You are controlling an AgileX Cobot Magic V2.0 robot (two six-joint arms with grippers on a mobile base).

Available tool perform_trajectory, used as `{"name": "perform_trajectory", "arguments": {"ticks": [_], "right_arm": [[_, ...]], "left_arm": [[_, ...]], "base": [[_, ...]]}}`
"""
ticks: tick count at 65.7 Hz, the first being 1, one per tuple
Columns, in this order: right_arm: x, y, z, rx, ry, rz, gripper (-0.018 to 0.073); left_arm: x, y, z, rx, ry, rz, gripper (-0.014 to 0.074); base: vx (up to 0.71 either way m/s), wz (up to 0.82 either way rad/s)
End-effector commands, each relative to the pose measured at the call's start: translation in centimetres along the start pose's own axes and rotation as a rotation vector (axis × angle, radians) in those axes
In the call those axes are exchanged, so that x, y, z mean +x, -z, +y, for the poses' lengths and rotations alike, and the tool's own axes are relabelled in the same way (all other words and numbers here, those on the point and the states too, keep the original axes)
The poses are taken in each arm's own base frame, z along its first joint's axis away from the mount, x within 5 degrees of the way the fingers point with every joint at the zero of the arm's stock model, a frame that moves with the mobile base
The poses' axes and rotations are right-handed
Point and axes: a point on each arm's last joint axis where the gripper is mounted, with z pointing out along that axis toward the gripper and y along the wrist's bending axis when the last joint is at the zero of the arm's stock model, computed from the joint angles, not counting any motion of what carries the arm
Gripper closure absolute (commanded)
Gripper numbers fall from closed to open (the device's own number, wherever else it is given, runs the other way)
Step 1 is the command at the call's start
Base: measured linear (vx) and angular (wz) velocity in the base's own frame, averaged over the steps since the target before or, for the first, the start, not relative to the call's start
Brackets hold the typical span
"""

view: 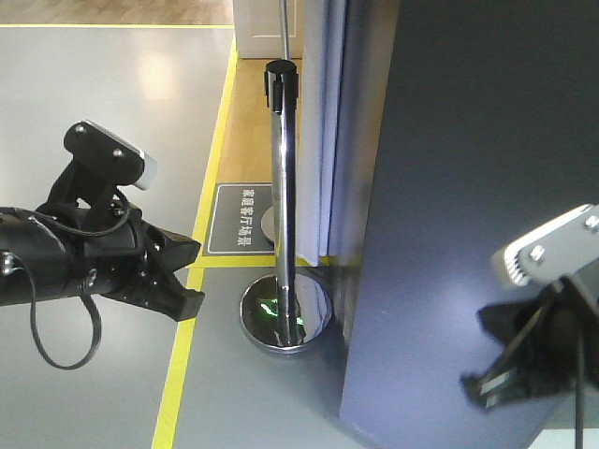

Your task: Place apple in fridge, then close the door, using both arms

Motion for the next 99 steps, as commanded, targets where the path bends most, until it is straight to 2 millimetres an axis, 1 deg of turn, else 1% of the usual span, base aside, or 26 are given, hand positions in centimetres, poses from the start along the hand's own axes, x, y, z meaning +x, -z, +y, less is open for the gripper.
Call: {"name": "perform_trajectory", "arguments": {"ticks": [1,5,13,24,32,38,45,61,81,99], "right_arm": [[-1.8,0.6,-1.9,0.067,-0.048,-0.143,0.0561],[-1.9,0.6,-3.5,0.133,-0.097,-0.166,0.0561],[-2.2,0.9,-5.9,0.219,-0.162,-0.239,0.0561],[-2.6,1.6,-8.4,0.303,-0.233,-0.356,0.0561],[-2.6,2.3,-10.6,0.404,-0.275,-0.436,0.0561],[-2.9,2.2,-11.8,0.444,-0.311,-0.463,0.0561],[-3.6,1.0,-12.8,0.444,-0.321,-0.441,0.0561],[-6.5,-2.2,-15.2,0.427,-0.359,-0.5,0.0561],[-10.1,-6.2,-18.4,0.426,-0.356,-0.509,0.0561],[-12.9,-9.1,-20.8,0.435,-0.329,-0.525,0.0561]], "left_arm": [[-1.5,1.2,0.0,-0.014,0.007,-0.102,0.0602],[-1.5,1.2,0.0,-0.014,0.007,-0.102,0.0602],[-1.5,1.2,0.0,-0.014,0.007,-0.102,0.0602],[-1.5,1.2,0.0,-0.014,0.007,-0.102,0.0602],[-1.5,1.2,0.0,-0.014,0.007,-0.102,0.0602],[-1.5,1.2,0.0,-0.014,0.007,-0.102,0.0602],[-1.5,1.2,0.0,-0.014,0.007,-0.102,0.0602],[-1.5,1.2,0.0,-0.014,0.008,-0.102,0.0602],[-1.5,1.2,0.0,-0.013,0.008,-0.101,0.0602],[-1.5,1.2,0.0,-0.014,0.008,-0.102,0.0602]], "base": [[0.0,0.0],[0.0,0.0],[0.0,0.0],[0.0,0.0],[0.0,0.0],[0.0,0.0],[0.0,0.0],[0.0,0.0],[0.0,0.0],[0.0,0.0]]}}
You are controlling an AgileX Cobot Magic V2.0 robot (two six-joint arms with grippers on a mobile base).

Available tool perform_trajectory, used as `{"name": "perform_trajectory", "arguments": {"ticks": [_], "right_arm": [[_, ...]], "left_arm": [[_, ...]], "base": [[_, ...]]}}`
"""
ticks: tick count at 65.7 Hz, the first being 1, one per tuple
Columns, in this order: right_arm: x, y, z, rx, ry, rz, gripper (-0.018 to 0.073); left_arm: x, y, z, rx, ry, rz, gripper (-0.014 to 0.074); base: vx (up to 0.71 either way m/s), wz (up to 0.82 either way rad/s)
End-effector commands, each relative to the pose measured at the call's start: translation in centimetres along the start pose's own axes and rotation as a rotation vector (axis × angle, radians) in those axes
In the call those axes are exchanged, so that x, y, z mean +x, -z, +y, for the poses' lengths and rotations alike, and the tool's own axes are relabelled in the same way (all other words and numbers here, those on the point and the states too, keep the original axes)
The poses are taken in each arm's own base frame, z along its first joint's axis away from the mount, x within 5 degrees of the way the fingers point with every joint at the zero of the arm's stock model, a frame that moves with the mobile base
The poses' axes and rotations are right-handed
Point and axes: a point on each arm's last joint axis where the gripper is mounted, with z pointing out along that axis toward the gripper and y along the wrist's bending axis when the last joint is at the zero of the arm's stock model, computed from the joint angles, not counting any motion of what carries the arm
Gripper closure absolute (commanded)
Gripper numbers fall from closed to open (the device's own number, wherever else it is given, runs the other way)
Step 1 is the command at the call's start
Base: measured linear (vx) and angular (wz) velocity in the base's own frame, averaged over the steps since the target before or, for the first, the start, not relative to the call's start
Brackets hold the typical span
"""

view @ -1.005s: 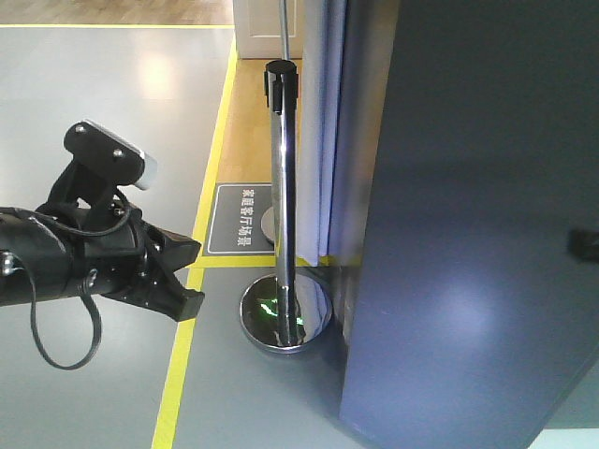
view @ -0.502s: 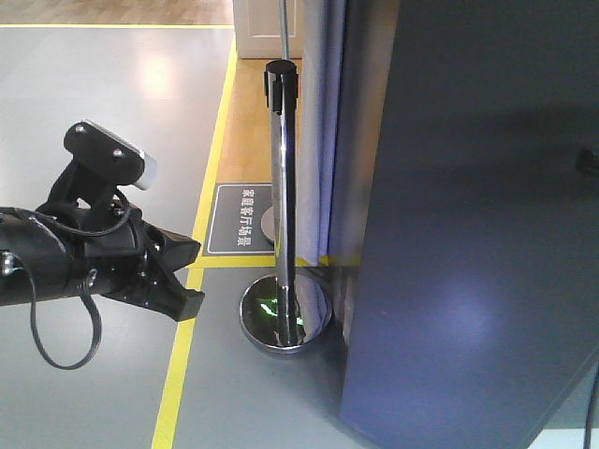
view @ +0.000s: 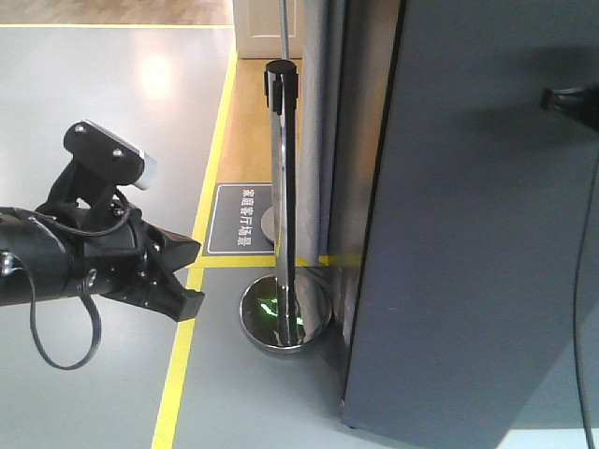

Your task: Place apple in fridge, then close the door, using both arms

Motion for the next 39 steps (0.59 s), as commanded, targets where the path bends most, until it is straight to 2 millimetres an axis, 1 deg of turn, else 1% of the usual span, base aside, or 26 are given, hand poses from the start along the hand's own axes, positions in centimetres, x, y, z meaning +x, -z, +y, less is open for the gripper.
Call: {"name": "perform_trajectory", "arguments": {"ticks": [1,15,18,21,32,39], "right_arm": [[-3.6,-0.2,0.0,-0.007,0.031,-0.168,0.0561],[-4.9,-4.1,0.1,-0.007,0.033,-0.194,0.0561],[-5.3,-4.7,0.0,-0.005,0.033,-0.192,0.0561],[-5.2,-5.2,0.0,-0.002,0.033,-0.172,0.0561],[-5.4,-5.4,-0.1,0.007,0.031,-0.123,0.0561],[-5.6,-4.8,-0.1,0.011,0.028,-0.097,0.0561]], "left_arm": [[-1.5,1.2,0.0,-0.014,0.008,-0.101,0.0602],[-1.5,1.2,0.0,-0.014,0.008,-0.102,0.0602],[-1.5,1.2,0.0,-0.014,0.008,-0.102,0.0602],[-1.5,1.2,0.0,-0.014,0.008,-0.102,0.0602],[-1.5,1.2,0.0,-0.014,0.008,-0.101,0.0602],[-1.5,1.2,0.0,-0.014,0.008,-0.101,0.0602]], "base": [[0.0,0.0],[0.0,0.0],[0.0,-0.01],[0.0,-0.01],[0.0,0.0],[0.0,0.0]]}}
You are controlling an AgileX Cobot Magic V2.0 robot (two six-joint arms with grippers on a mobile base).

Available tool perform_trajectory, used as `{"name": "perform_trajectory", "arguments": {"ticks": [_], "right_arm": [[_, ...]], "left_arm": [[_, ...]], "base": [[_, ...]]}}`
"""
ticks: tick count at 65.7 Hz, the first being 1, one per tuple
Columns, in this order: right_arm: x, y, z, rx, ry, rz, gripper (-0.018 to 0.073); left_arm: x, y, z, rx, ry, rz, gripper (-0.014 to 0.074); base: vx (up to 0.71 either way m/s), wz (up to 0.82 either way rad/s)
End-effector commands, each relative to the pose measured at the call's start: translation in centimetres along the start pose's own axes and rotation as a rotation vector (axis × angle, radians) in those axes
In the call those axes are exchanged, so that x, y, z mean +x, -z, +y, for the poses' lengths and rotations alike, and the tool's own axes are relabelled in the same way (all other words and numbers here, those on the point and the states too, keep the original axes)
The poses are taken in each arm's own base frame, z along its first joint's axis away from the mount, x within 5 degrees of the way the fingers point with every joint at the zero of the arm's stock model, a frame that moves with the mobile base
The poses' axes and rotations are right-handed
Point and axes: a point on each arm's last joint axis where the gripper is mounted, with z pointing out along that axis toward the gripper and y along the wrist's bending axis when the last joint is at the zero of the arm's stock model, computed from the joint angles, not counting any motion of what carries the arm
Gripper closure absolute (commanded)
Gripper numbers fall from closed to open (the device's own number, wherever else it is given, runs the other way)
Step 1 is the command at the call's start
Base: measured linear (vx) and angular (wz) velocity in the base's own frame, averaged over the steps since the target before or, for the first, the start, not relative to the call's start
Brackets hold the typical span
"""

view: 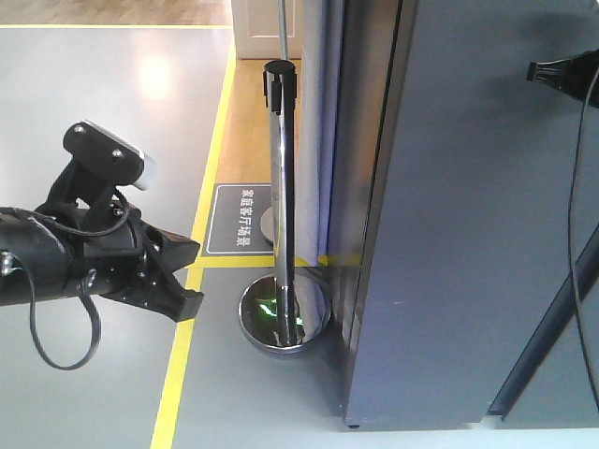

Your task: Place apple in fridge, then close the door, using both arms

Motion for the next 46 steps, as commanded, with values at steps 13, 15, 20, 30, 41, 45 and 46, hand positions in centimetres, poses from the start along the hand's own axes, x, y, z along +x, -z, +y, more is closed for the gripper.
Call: {"name": "perform_trajectory", "arguments": {"ticks": [13,15,20,30,41,45,46], "right_arm": [[-3.7,3.9,0.0,0.005,0.008,-0.075,0.0561],[-3.8,4.2,0.0,0.006,0.011,-0.061,0.0561],[-4.0,5.1,-0.1,0.011,0.022,-0.034,0.0561],[-4.5,7.7,0.0,0.003,0.068,-0.01,0.0561],[-2.6,11.0,0.0,-0.011,0.08,-0.04,0.0561],[-1.0,12.1,-0.1,-0.012,0.098,-0.021,0.0561],[-0.8,12.6,-0.1,-0.012,0.1,-0.021,0.0561]], "left_arm": [[-1.5,1.2,0.0,-0.015,0.008,-0.106,0.0602],[-1.5,1.2,0.0,-0.015,0.008,-0.105,0.0602],[-1.5,1.2,0.0,-0.015,0.008,-0.106,0.0602],[-1.5,1.2,0.0,-0.015,0.008,-0.106,0.0602],[-1.5,1.2,0.0,-0.015,0.008,-0.106,0.0602],[-1.5,1.2,0.0,-0.015,0.008,-0.105,0.0602],[-1.5,1.2,0.0,-0.015,0.008,-0.105,0.0602]], "base": [[0.0,0.0],[0.0,0.0],[0.0,0.0],[0.0,0.0],[0.0,0.0],[0.0,0.0],[0.0,0.0]]}}
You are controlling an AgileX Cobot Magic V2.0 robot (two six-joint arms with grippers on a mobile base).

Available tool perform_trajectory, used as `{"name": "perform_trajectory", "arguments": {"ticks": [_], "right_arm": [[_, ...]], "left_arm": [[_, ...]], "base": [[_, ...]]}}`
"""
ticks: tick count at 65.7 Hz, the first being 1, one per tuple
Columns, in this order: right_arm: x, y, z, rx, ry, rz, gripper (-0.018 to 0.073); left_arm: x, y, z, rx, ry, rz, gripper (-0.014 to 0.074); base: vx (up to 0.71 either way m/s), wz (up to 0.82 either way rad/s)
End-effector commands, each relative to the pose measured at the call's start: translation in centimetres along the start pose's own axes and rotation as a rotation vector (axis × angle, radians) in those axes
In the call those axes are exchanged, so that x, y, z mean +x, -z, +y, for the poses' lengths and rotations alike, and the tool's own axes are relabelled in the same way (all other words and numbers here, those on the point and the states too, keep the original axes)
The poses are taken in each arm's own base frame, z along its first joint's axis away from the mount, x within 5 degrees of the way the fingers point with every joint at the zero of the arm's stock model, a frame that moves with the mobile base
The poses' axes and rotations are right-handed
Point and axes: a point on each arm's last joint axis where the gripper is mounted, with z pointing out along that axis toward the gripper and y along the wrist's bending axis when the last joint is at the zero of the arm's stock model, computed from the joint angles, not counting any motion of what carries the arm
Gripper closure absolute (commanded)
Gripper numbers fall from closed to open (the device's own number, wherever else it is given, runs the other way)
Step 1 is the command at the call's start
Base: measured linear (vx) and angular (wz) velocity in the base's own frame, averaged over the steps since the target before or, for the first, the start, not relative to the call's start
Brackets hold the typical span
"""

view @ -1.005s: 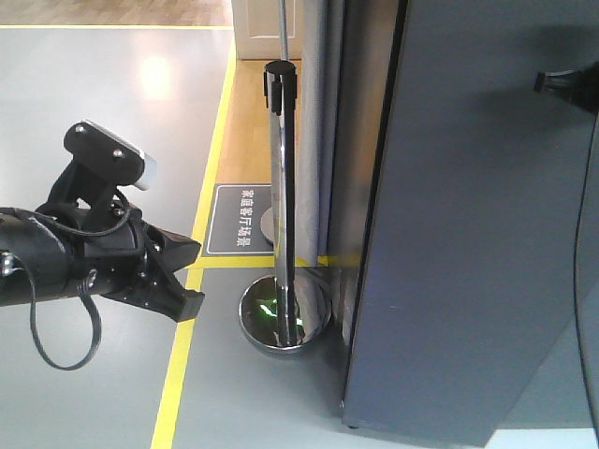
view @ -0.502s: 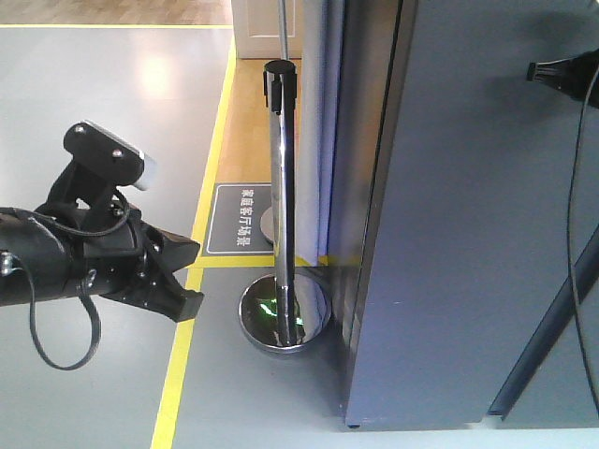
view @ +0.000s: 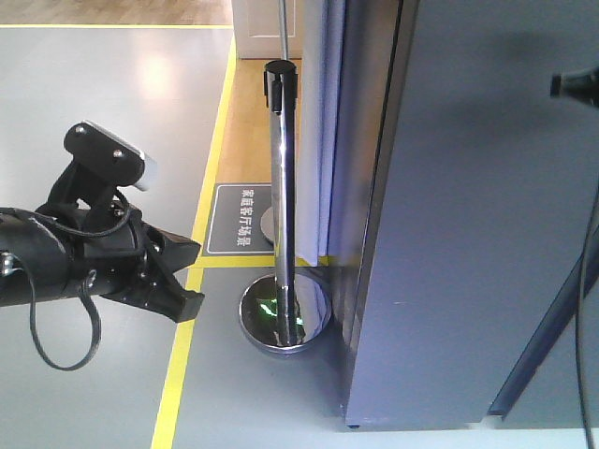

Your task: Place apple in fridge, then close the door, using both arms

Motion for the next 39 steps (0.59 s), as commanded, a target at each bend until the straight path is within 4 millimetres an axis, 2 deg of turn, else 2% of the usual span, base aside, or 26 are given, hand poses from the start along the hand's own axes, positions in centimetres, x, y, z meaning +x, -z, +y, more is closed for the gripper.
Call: {"name": "perform_trajectory", "arguments": {"ticks": [1,17,25,39], "right_arm": [[-0.1,3.6,-0.1,0.006,0.031,-0.119,0.0561],[5.5,8.6,0.1,-0.006,0.098,0.087,0.0561],[7.6,11.4,0.2,-0.014,0.139,0.171,0.0561],[10.5,16.4,0.3,-0.024,0.114,0.255,0.0561]], "left_arm": [[-1.5,1.2,0.0,-0.015,0.008,-0.105,0.0602],[-1.5,1.2,0.0,-0.015,0.008,-0.106,0.0602],[-1.5,1.2,0.0,-0.015,0.008,-0.106,0.0602],[-1.5,1.2,0.0,-0.015,0.008,-0.106,0.0602]], "base": [[0.0,0.0],[0.0,0.0],[0.0,0.0],[0.0,0.0]]}}
